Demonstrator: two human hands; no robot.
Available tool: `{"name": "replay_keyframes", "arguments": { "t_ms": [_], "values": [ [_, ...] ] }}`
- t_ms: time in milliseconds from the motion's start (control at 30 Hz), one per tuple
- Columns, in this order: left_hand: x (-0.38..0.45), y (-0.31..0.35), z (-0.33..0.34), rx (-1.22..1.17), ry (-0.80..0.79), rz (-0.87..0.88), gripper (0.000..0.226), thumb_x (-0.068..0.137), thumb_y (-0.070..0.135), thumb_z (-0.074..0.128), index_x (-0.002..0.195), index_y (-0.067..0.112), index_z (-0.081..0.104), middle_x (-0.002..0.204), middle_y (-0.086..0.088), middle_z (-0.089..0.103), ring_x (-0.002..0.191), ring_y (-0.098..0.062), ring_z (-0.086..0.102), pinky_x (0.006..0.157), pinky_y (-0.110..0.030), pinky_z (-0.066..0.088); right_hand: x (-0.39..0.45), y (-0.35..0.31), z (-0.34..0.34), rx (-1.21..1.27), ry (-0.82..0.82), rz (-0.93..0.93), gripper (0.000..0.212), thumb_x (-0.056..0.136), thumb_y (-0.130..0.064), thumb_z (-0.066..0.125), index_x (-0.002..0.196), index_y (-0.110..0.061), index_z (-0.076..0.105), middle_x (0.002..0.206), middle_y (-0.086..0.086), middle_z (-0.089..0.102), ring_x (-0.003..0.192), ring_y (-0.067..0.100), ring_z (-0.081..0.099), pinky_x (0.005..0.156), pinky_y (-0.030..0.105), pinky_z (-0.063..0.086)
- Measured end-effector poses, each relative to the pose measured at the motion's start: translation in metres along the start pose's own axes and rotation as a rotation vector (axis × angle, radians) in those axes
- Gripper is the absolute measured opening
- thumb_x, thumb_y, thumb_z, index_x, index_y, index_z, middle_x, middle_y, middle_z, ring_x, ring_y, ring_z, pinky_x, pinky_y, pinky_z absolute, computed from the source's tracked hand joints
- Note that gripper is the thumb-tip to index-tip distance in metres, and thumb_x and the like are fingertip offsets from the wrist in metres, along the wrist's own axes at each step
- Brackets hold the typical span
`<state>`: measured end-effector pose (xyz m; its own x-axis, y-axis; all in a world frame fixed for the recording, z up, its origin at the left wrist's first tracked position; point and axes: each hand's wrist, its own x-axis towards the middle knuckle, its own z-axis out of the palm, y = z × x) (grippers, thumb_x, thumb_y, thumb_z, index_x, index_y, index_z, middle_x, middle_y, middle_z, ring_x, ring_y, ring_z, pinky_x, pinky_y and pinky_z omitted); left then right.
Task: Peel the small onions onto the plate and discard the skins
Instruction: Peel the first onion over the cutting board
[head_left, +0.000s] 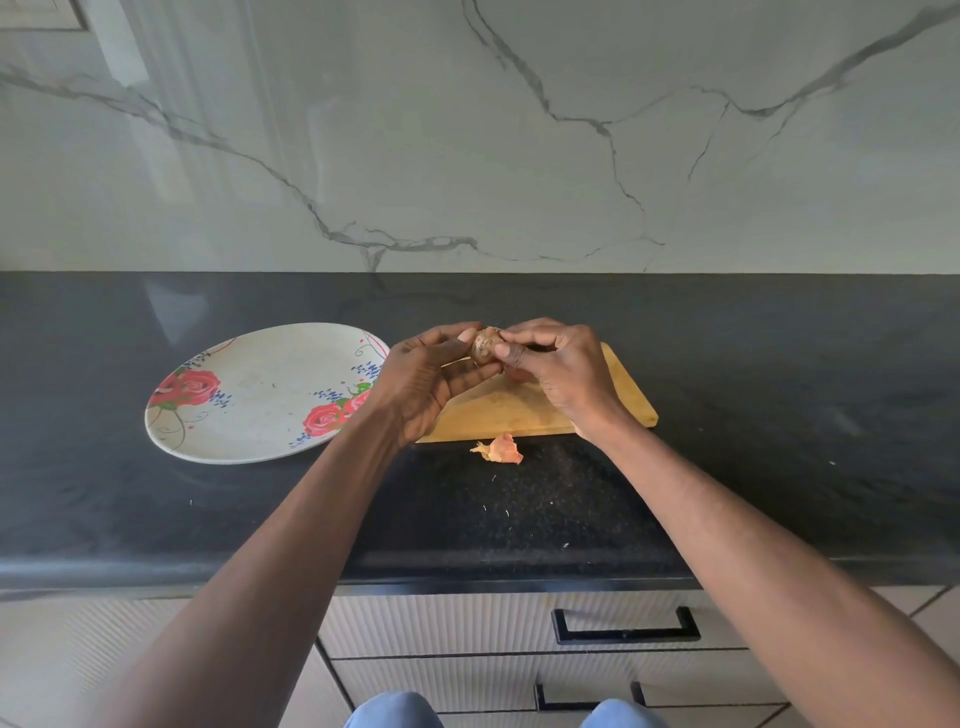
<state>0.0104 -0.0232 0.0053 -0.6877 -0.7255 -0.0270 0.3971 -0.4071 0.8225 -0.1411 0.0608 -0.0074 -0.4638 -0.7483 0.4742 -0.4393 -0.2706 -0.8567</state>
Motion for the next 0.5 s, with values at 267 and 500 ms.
{"name": "replay_keyframes", "arguments": {
  "t_ms": [267,500],
  "values": [
    [0.0012,-0.0021,-0.0002,0.0,0.03,0.008,0.022,0.093,-0.013,0.052,0.111,-0.007,0.063,0.103,-0.025,0.072,0.089,-0.035,0.073,0.081,-0.042,0.062,-0.0034,-0.0036,0.0026,0.078,0.035,0.066,0.016,0.082,-0.008,0.08,0.097,-0.005,0.078,0.096,0.007,0.077,0.091,0.029,0.073,0.081,0.052,0.06],
    [-0.0015,-0.0027,0.0008,0.038,-0.019,-0.027,0.02,0.091,-0.014,0.051,0.104,-0.008,0.065,0.104,-0.027,0.071,0.092,-0.036,0.073,0.085,-0.043,0.061,-0.0029,-0.0027,0.0025,-0.068,0.085,-0.008,0.003,0.087,-0.007,0.075,0.087,-0.006,0.078,0.089,-0.001,0.075,0.088,0.012,0.07,0.085,0.032,0.056]
  ]
}}
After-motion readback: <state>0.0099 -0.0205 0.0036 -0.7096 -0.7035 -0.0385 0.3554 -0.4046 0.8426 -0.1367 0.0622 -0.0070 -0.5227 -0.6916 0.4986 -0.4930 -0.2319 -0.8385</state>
